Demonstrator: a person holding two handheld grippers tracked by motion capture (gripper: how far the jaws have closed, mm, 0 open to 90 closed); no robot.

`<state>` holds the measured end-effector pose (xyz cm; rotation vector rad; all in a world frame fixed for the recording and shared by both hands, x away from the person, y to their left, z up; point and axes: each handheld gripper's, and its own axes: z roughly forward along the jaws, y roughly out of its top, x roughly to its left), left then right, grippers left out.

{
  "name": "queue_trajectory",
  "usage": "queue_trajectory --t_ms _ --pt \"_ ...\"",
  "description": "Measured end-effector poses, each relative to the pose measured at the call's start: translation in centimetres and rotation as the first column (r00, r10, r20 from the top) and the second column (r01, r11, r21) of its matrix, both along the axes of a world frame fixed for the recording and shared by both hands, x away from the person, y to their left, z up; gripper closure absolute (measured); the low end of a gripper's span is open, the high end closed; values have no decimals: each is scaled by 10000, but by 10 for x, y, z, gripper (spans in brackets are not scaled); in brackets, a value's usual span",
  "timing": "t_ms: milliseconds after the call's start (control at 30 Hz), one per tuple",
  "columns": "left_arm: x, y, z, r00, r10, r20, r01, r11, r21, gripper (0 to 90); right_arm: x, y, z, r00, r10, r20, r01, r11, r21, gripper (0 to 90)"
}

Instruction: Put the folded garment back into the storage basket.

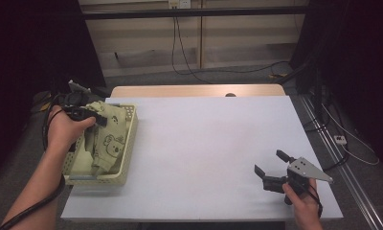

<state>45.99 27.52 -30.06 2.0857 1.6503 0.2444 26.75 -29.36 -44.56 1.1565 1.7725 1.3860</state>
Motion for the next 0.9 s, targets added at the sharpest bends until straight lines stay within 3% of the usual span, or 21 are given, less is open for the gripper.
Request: queue_trajectory --t_ms 900 --pt "6 -12 -31 9991 -122 -408 116 9998 -146 697 0 0 -1 10000 18 0 -18 10000 -45 34"
